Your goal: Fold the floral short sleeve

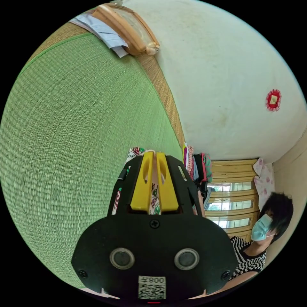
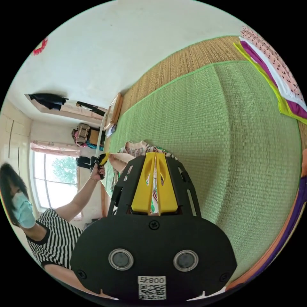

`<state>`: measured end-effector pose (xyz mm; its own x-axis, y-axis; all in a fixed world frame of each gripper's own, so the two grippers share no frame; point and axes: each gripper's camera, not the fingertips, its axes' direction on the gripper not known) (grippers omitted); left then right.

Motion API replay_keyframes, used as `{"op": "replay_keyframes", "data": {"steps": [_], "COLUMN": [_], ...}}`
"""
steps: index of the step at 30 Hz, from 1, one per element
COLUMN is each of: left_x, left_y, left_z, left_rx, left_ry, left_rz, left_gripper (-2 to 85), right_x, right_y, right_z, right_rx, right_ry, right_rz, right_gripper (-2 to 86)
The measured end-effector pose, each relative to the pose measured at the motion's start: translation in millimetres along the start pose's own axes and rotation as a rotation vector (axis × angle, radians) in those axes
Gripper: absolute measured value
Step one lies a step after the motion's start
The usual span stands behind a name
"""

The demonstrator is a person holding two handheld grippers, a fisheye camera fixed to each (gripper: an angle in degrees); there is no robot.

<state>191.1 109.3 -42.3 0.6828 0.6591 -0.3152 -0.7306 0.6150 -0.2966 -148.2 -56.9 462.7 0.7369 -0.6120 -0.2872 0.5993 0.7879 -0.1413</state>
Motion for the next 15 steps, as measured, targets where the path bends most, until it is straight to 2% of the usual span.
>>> {"op": "replay_keyframes", "data": {"steps": [4,7,10,15], "left_x": [-28,-29,-19,-10], "left_y": [-1,12,31,45], "left_z": [13,13,36,100], "left_rx": [0.050,0.056,-0.061,-0.214], "left_ry": [0.066,0.021,-0.082,-0.232], "left_rz": [-0.030,0.056,0.175,0.331], "left_gripper": [6.3,6.9,7.0,6.7], "right_x": [26,17,-29,-81], "right_y": [-9,4,24,40], "right_z": [15,22,50,133], "right_rx": [0.023,0.045,-0.006,-0.105], "right_ry": [-0.060,-0.031,0.084,0.461], "right_rz": [0.080,0.034,-0.118,-0.276], "right_gripper": [1.6,2.2,2.8,2.7]}}
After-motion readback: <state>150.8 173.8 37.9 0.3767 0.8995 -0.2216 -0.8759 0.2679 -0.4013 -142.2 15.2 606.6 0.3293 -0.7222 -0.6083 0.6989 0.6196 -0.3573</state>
